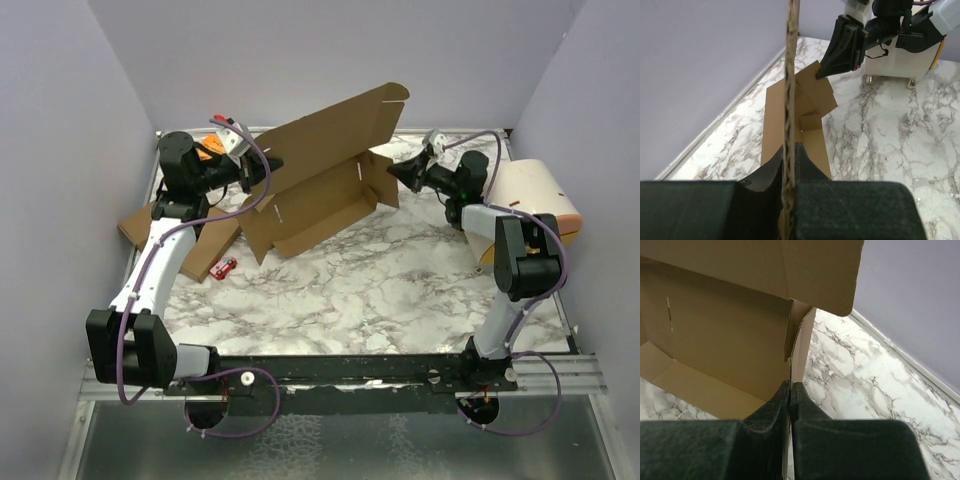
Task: Fold the paper box
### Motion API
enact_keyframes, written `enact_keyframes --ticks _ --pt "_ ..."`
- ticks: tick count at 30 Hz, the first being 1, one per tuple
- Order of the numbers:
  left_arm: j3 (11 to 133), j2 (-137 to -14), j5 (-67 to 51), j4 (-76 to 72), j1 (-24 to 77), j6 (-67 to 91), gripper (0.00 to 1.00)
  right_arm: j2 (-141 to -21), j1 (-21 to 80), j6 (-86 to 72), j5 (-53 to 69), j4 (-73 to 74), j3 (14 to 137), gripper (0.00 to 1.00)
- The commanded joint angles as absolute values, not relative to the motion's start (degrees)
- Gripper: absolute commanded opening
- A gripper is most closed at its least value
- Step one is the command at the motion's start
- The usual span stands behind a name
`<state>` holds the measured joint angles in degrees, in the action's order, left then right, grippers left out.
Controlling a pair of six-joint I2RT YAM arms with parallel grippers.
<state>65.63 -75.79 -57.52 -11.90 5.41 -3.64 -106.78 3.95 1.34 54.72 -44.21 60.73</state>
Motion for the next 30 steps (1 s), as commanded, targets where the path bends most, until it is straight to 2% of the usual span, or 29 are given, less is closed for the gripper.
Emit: enact_keyframes --ticks 1,9,19,24,30 --pt "62.5 -73.7 -58.2 -11.4 6.4 -3.6 0.0 -102.9 4.5 -0.1 57.6 -56.5 54.8 0.01" --pt "59.3 -71.3 -58.6 -10.2 7.5 -4.2 0.0 -100.9 4.5 -0.8 58.1 -61.0 47.1 0.02" --pt "57.9 -69.7 -56.5 -7.2 7.6 -3.1 0.0 -98.4 4.5 1.6 61.0 -58.8 43.4 0.07" --pt "59.7 -70.0 -56.1 -4.5 7.6 -4.4 0.0 -97.8 4.5 2.3 62.9 -54.6 45.6 0.15" --pt "60.1 -69.5 -55.3 -2.9 7.6 -5.8 0.0 -97.2 3.6 7.8 65.8 -40.3 51.2 0.29"
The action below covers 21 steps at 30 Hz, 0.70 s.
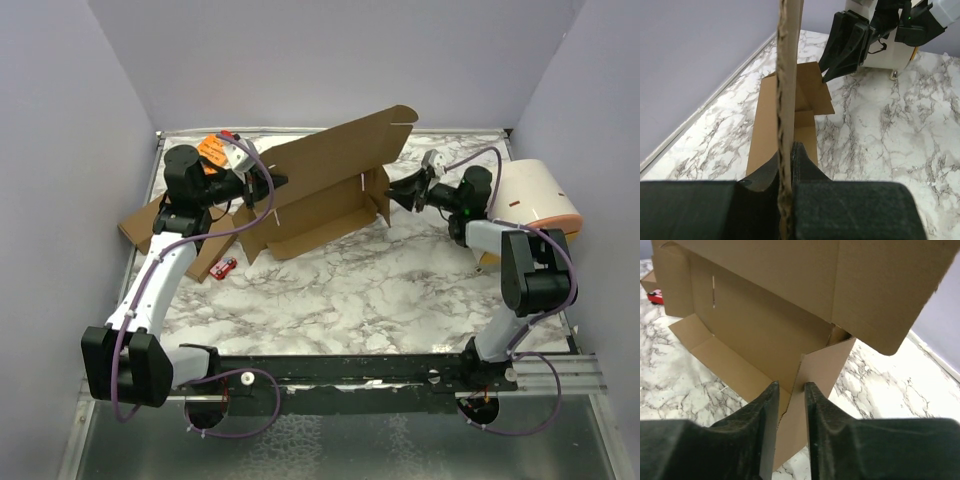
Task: Fold the paper box
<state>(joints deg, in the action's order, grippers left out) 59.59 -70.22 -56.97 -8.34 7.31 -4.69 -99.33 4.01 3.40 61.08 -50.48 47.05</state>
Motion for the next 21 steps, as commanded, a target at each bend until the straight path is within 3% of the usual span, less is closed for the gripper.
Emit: enact_keyframes --ticks 1,7,12,21 --pt "60.1 -69.5 -55.3 -2.8 7.6 -6.0 0.0 -97.2 3.3 8.2 66.6 -38.7 52.0 0.3" --pt "60.2 -69.5 -55.4 -2.5 7.6 -6.3 0.0 -98.0 1.2 8.9 71.6 -34.6 54.9 0.38" --pt "60.2 -68.8 -55.7 -2.4 7.6 -6.5 0.0 -98.7 -1.1 8.2 77.2 -33.5 57.1 0.51" --pt "59.2 -66.9 -55.9 -2.5 7.6 -7.3 0.0 -98.5 -4.7 10.0 80.7 -26.8 64.1 0.6"
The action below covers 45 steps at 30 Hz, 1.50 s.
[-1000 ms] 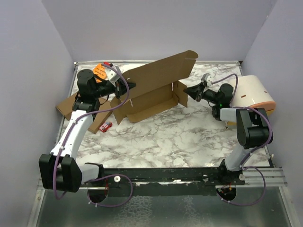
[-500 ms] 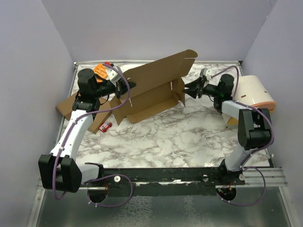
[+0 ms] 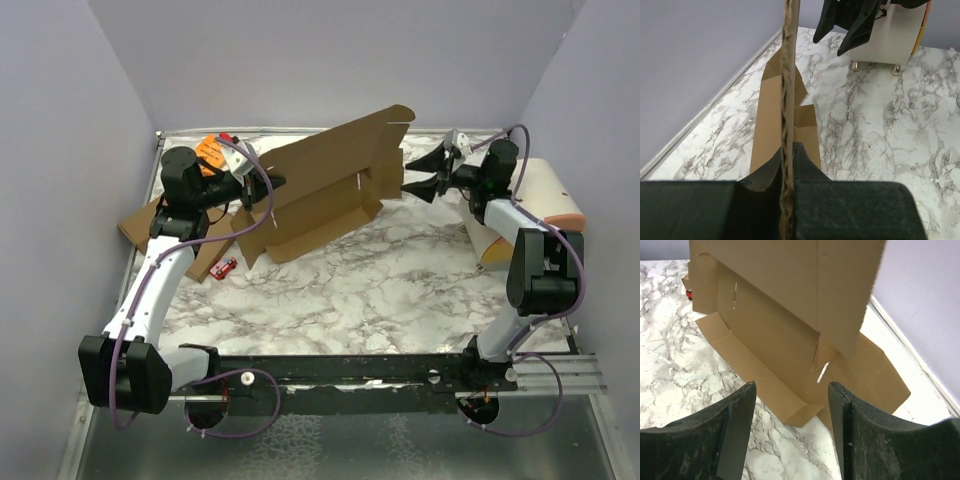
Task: Fold the paper box
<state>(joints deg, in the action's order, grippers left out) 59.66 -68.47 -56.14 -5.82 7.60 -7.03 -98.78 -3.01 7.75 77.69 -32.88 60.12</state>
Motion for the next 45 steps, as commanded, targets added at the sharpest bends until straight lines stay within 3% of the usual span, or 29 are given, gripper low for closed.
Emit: enact_keyframes --ticks 1,5,7,9,13,15,24,30,34,38,45 --pt "59.1 -66.8 -55.9 -2.5 7.6 -7.4 0.0 -98.6 -4.7 11.7 80.6 -24.2 65.7 0.6" --pt "59.2 -66.6 -56.2 -2.7 7.7 -7.3 0.0 -99.6 -4.7 13.5 76.1 -17.4 71.4 0.6" --pt "59.1 -66.4 -56.3 -2.7 7.6 -7.3 0.0 -100.4 -4.7 12.1 72.4 -16.2 74.0 0.55" --pt "59.0 -66.4 -56.5 -2.8 7.6 -7.2 0.0 -101.7 -4.6 8.9 67.2 -15.6 76.8 0.44" --pt "58.9 -66.4 -57.0 -3.1 7.6 -7.1 0.0 -107.8 -2.9 10.2 53.8 -3.1 89.4 0.1" --pt "58.9 -66.4 -57.2 -3.2 7.6 -7.1 0.0 -112.7 -1.9 11.3 50.6 3.7 96.8 0.01" --pt "58.8 -66.4 -57.6 -3.2 7.6 -7.1 0.0 -126.4 2.9 16.6 47.0 15.5 111.4 0.01" --pt "59.1 -66.5 -57.7 -3.1 7.6 -7.3 0.0 -125.0 3.4 23.3 60.4 15.6 102.7 0.01" --pt "59.3 -66.8 -57.5 -3.1 7.6 -7.2 0.0 -121.0 3.4 26.7 67.9 14.7 95.8 0.1" --pt "59.4 -66.6 -57.0 -3.1 7.6 -7.2 0.0 -117.3 3.4 23.9 71.5 8.1 88.4 0.18" --pt "58.9 -65.7 -56.9 -2.7 7.6 -7.2 0.0 -113.8 3.6 14.8 72.8 -5.9 78.2 0.21"
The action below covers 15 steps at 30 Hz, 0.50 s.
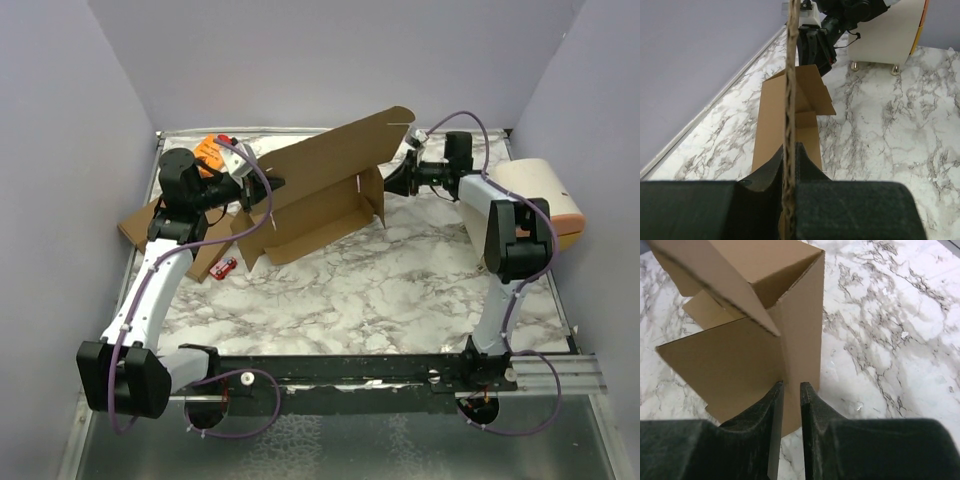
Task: Fold the paper box
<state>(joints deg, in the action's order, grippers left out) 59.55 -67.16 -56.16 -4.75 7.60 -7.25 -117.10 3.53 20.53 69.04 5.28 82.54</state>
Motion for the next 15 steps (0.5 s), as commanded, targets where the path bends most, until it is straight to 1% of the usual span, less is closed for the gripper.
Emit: enact_keyframes --ticks 1,2,8,15 --pt "58.9 -65.6 -56.8 -2.5 7.6 -7.3 0.0 -113.3 3.7 14.1 72.6 -6.9 77.1 0.21" --pt "58.9 -65.4 -56.7 -2.4 7.6 -7.4 0.0 -112.8 3.8 13.7 72.5 -8.2 76.1 0.21" --pt "58.5 -65.1 -56.8 -2.2 7.6 -7.4 0.0 -109.7 4.8 10.1 71.4 -18.2 69.3 0.33" --pt "58.4 -64.8 -57.3 -2.1 7.6 -7.4 0.0 -109.5 6.2 8.1 71.3 -26.1 65.6 0.42"
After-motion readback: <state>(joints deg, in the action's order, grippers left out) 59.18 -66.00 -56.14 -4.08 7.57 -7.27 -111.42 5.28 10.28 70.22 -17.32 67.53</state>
